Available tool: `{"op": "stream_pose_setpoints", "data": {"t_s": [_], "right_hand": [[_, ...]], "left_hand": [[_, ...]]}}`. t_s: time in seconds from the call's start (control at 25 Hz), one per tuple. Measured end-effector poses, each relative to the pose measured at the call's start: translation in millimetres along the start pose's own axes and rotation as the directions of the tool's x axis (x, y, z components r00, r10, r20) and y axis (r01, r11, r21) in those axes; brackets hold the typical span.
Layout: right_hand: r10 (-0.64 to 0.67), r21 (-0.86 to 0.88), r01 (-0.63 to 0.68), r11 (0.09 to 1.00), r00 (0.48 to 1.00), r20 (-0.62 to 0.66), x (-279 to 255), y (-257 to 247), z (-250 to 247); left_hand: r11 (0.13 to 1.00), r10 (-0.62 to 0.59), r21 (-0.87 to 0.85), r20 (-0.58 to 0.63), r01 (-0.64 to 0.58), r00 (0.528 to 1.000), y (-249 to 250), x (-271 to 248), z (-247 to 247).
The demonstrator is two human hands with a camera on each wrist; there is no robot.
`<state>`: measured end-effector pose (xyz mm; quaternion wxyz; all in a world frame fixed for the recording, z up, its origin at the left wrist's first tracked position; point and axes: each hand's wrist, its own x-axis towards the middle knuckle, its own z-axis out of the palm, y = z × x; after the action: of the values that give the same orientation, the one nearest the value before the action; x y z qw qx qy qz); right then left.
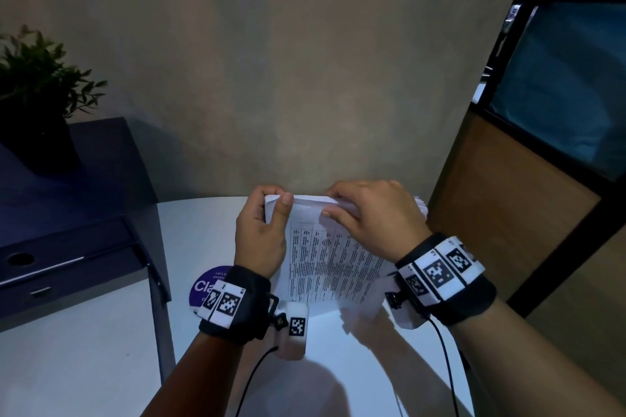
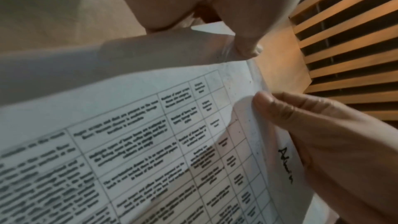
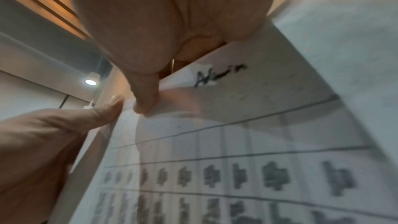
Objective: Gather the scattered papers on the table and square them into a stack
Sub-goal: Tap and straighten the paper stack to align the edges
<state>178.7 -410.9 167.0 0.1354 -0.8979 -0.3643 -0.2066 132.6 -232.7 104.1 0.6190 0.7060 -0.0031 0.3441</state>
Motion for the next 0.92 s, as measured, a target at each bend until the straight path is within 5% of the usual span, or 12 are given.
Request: {"op": "stream_pose_setpoints", "data": {"t_s": [0.12, 0.2, 0.32, 0.44, 0.52, 0.92], "right_hand": [[0.112, 0.047, -0.108, 0.993, 0.991, -0.071, -18.9, 34.3, -13.5], [0.254, 0.304, -0.227, 0.925, 0.966, -0.053, -33.1, 55.1, -16.3], [0.420, 0.754, -0.258, 0.605, 0.907, -0.027, -41.6, 60.5, 3.5], [0.557, 0.923, -0.174, 0.344, 0.829, -0.052, -45.1, 55.7, 28.4], [0.598, 0.954, -0.166, 0.251, 0.801, -0.018, -45.6, 56.7, 37.7], [0.649, 0.903, -0.186, 0.388, 0.751, -0.124, -44.5, 40.7, 51.5]], "left_hand": [[1.000, 0.018, 0.024, -0.023, -0.018, 1.000, -1.9, 0.8, -1.3], [1.000, 0.019, 0.017, -0.026, -0.018, 0.999, -0.1, 2.2, -1.7], [0.999, -0.017, -0.028, -0.007, 0.017, 1.000, -4.6, 2.5, -0.8], [0.994, -0.076, -0.074, 0.049, 0.079, 0.996, -13.2, -0.6, -1.3], [0.988, -0.123, -0.091, 0.052, 0.127, 0.991, -15.4, -1.5, -2.4], [0.939, -0.253, -0.249, -0.037, 0.237, 0.967, -17.1, -0.8, 15.1]]}}
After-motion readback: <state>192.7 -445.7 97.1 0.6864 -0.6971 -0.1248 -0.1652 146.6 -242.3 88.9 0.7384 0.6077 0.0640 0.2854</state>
